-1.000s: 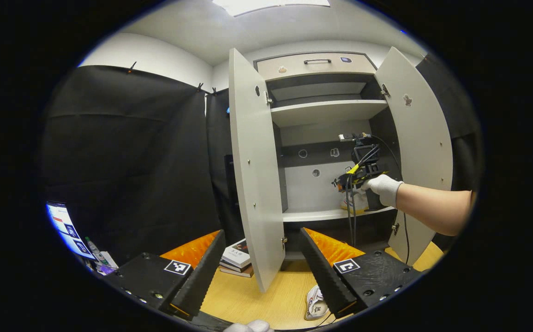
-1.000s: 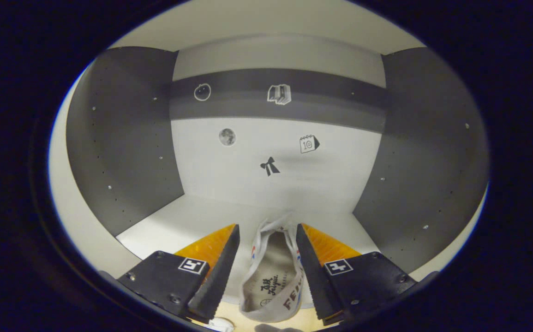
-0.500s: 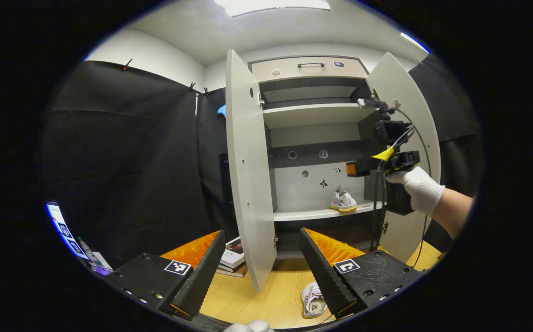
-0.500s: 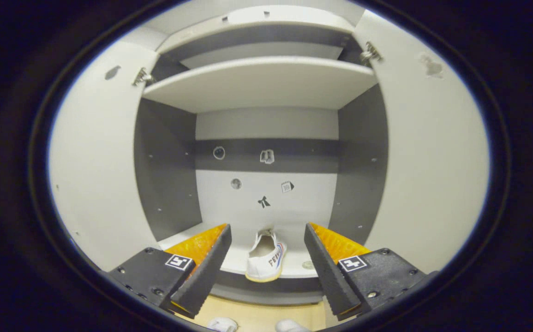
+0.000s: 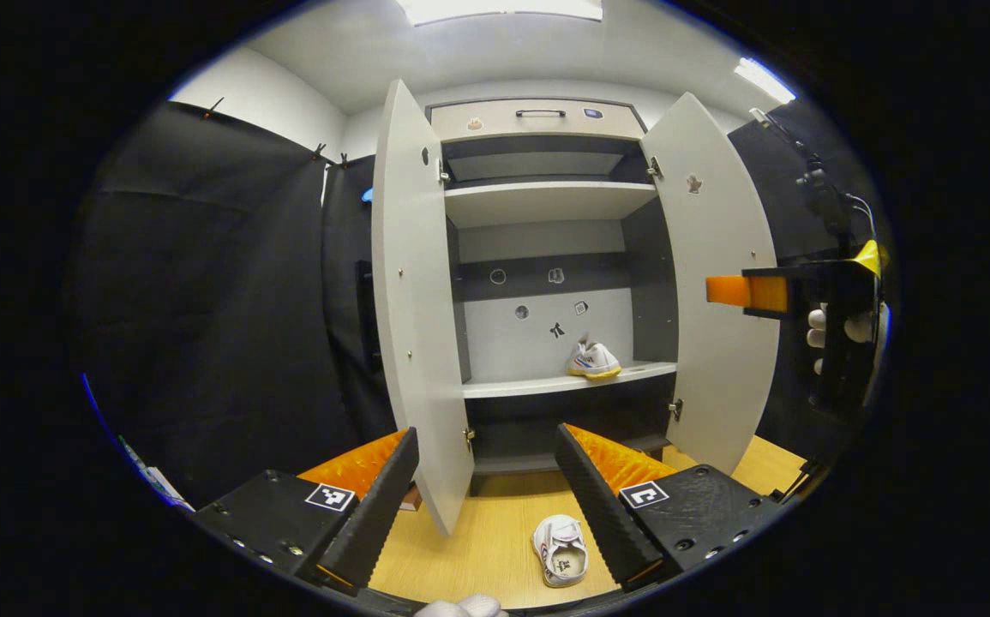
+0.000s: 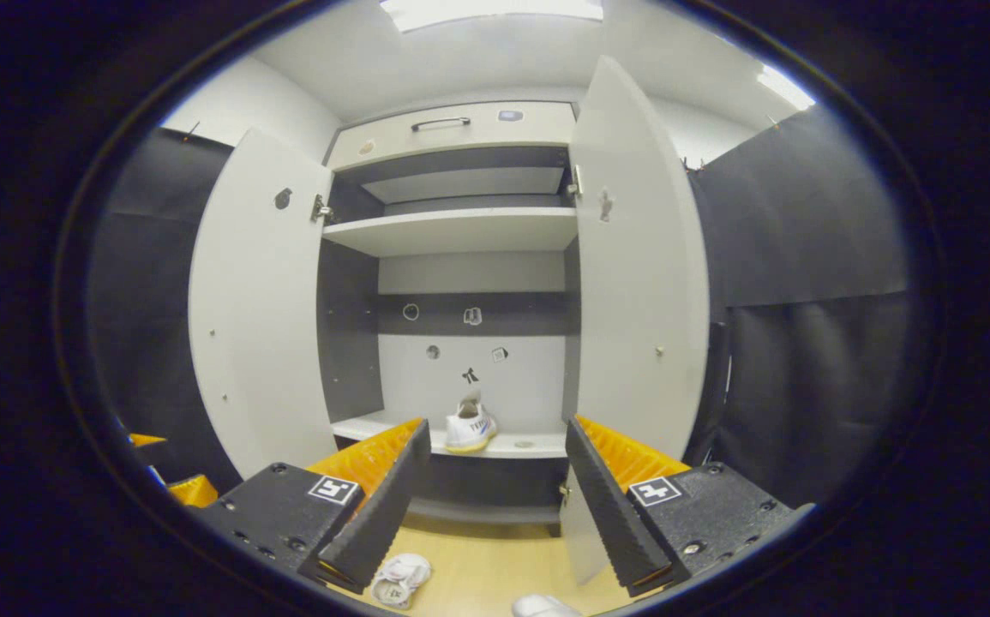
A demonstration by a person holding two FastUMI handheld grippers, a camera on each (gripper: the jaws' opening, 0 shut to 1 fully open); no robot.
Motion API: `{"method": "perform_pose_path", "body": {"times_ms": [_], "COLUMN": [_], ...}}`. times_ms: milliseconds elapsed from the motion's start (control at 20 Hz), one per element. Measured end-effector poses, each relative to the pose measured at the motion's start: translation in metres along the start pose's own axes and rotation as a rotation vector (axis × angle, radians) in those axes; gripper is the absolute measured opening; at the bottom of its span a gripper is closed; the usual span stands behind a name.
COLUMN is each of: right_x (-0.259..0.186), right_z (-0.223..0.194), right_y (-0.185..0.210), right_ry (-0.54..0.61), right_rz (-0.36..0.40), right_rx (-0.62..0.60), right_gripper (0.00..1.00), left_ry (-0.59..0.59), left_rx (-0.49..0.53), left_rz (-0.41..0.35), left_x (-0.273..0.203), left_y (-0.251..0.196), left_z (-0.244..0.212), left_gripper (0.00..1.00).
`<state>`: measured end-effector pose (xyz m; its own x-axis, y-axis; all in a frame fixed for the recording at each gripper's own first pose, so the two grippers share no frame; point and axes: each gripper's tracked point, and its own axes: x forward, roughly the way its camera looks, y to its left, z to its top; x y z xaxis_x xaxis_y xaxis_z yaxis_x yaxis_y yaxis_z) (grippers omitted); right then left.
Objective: Grab one shoe with the right hand and put it into the shoe cabinet, grab the other shoe with the left hand and put it into the shoe cabinet; then close the right door with the right hand and the left door with the left hand.
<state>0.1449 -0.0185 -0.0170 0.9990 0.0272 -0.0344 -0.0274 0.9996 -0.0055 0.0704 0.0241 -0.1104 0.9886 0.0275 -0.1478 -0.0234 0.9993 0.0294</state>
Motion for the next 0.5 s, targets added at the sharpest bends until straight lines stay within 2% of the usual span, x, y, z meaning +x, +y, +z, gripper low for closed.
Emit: {"method": "perform_pose_path", "body": {"times_ms": [200, 350, 500], "right_x": [-0.041, -0.062, -0.077], "right_z": [-0.025, -0.032, -0.033], "right_y": [-0.023, -0.037, -0.05], "right_ry": [0.046, 0.072, 0.08], "right_rz": [-0.062, -0.102, -0.146], "right_rx": [0.003, -0.013, -0.021], "right_gripper": [1.0, 1.0, 0.99], "left_ry": [0.064, 0.161, 0.309], "left_rx": [-0.008, -0.011, -0.003], "left_rz": [-0.058, -0.098, -0.12], "left_x": [0.008, 0.015, 0.018], "left_y": [-0.019, -0.034, -0.045], "left_z": [-0.052, -0.118, -0.196], "left_gripper": [0.96, 0.96, 0.97]}}
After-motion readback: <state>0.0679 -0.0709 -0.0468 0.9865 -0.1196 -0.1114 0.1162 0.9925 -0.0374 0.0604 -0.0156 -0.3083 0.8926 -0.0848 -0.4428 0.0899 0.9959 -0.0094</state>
